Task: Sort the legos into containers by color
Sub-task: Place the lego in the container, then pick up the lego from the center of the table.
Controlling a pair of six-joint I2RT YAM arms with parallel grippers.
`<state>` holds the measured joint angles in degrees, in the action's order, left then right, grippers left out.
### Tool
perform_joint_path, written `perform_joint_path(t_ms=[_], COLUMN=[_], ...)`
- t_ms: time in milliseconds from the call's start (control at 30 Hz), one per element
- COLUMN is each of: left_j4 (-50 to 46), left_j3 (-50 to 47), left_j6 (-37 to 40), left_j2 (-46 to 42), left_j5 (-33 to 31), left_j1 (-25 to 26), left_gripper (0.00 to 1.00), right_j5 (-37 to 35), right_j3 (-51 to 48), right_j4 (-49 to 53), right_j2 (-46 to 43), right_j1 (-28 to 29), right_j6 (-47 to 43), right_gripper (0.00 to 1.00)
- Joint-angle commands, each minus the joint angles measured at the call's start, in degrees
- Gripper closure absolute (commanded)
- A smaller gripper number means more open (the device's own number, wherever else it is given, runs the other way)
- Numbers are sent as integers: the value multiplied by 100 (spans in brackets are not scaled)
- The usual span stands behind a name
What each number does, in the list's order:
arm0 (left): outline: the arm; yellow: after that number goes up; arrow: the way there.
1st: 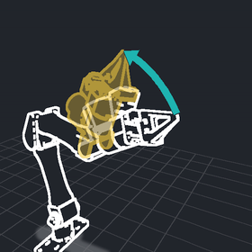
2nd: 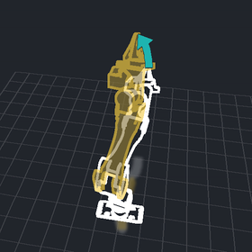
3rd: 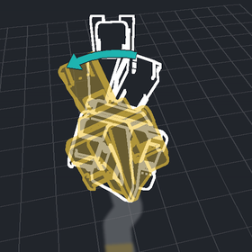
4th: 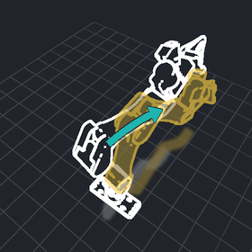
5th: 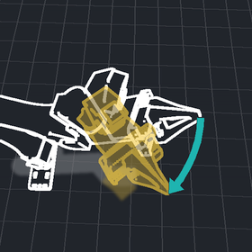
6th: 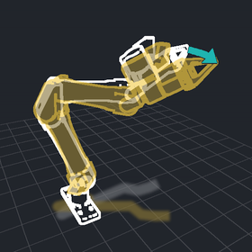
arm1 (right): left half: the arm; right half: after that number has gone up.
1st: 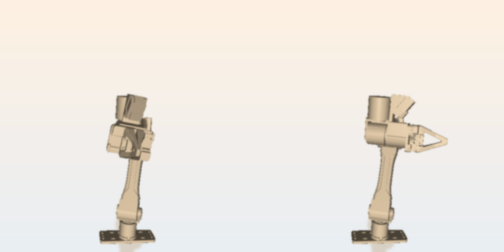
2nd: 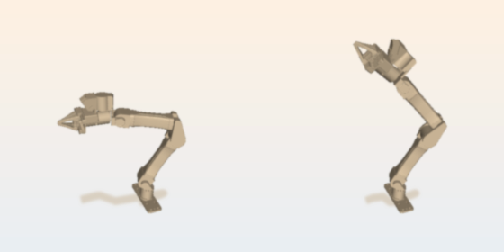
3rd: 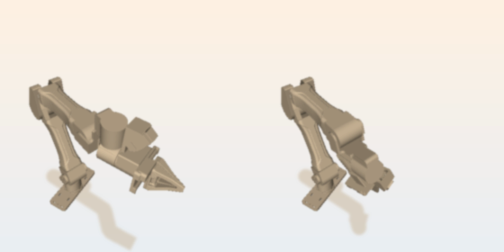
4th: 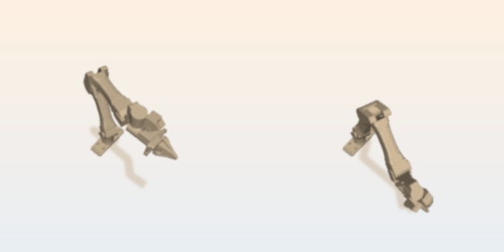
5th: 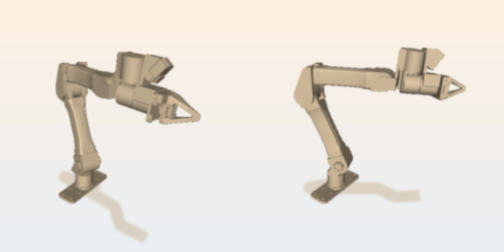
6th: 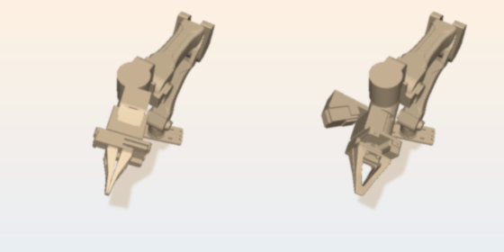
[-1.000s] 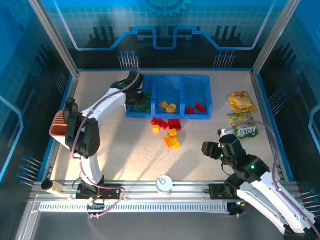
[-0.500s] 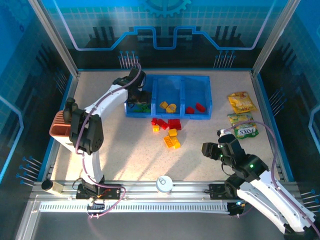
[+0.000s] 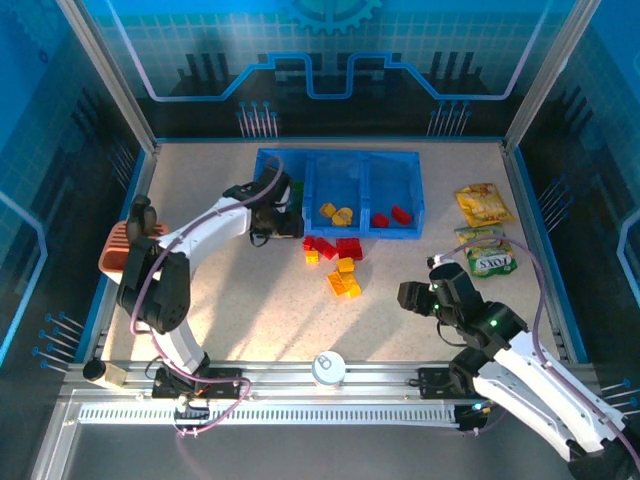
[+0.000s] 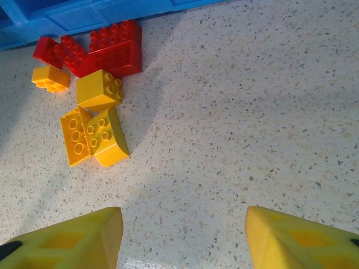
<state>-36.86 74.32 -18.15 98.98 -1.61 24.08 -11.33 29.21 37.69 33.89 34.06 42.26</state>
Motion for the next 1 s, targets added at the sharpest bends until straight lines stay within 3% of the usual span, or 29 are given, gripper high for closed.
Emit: perform_joint_path(t_ms=[0, 533, 967], left_j4=[335, 1487, 1644], left_j3=[-145, -848, -646], left_j6=[-189, -593, -550], left_j2=[129, 595, 871], left_j5=[153, -373, -606], left_j1=[240, 621, 620], left_gripper=[37, 38, 41], right_j5=[102, -37, -9], right_j3=[-12, -163, -205], right_j4=[-209, 19, 30], right_j2=[64, -278, -296], right_j1=[35, 36, 38], right_j6=[57, 64, 98], right_gripper=[39, 39, 39])
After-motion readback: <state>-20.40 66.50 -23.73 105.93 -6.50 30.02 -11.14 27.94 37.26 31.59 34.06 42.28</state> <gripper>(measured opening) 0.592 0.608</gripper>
